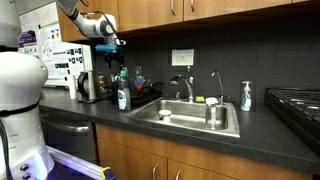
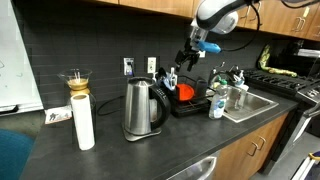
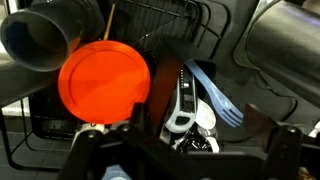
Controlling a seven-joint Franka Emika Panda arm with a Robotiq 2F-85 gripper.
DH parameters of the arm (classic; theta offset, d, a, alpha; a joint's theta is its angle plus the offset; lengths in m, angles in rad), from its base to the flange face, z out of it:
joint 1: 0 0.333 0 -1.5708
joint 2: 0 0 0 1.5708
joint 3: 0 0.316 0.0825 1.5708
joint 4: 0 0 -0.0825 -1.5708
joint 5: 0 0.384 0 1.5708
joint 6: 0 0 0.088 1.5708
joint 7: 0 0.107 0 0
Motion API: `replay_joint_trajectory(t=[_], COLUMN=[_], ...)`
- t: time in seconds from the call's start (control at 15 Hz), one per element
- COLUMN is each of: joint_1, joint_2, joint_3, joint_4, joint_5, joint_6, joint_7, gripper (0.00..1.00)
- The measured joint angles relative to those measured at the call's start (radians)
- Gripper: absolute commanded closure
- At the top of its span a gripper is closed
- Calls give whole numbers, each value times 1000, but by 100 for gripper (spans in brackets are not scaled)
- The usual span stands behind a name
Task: Remove the safety knife from the dish rack
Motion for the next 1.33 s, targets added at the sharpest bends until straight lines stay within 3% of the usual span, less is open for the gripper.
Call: replay_joint_trajectory(t=[0.53, 1.0, 1.33], joint_1=[20, 18, 13], joint_2=[39, 72, 71], joint_3=[22, 6, -4], joint_4=[0, -5, -25], joint_5=[25, -82, -63], joint_6=[87, 162, 167], joint_7=[152, 374, 402], gripper=[0, 0, 0])
